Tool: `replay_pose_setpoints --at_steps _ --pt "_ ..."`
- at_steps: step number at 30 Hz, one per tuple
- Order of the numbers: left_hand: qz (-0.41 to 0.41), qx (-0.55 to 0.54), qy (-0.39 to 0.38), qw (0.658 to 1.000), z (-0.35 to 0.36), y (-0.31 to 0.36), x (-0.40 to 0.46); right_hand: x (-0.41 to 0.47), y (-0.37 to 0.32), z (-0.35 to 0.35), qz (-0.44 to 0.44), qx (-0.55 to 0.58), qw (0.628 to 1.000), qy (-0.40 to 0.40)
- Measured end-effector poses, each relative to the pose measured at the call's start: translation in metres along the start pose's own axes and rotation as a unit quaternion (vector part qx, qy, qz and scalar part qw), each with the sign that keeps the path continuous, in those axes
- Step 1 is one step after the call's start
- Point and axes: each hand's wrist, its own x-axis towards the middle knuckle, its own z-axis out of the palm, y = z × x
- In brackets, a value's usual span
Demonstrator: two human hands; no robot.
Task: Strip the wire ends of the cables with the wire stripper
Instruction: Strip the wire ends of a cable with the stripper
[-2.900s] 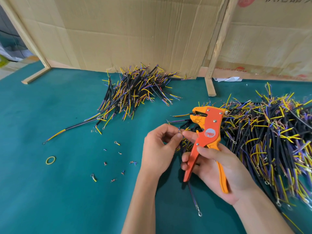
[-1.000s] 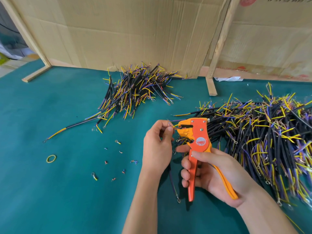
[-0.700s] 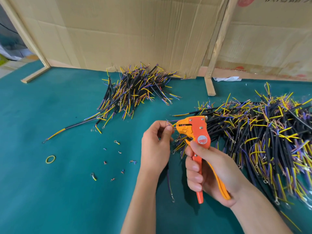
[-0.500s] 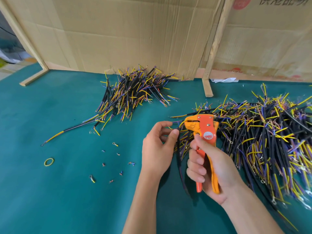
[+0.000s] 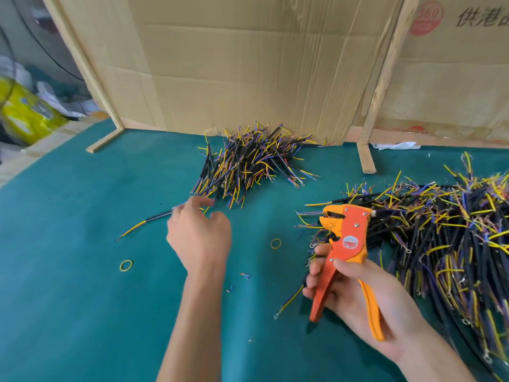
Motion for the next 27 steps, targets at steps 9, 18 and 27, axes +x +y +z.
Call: replay_pose_setpoints --at_steps 9,18,27 --pt "0.091 0.247 -0.098 0.960 -0.027 -0.086 0.087 -0.001 0.007 0.008 0.051 -0.016 0.997 -0.047" --pt "0.110 0.097 0.028 0.989 -0.056 -0.065 0.040 0.001 0.005 0.003 0.041 -0.033 0.997 -0.049" --pt "0.137 -0.154 -0.162 0.965 0.008 0.000 -0.095 -0.004 -0.015 -0.012 -0.045 0.039 0.996 -0.064"
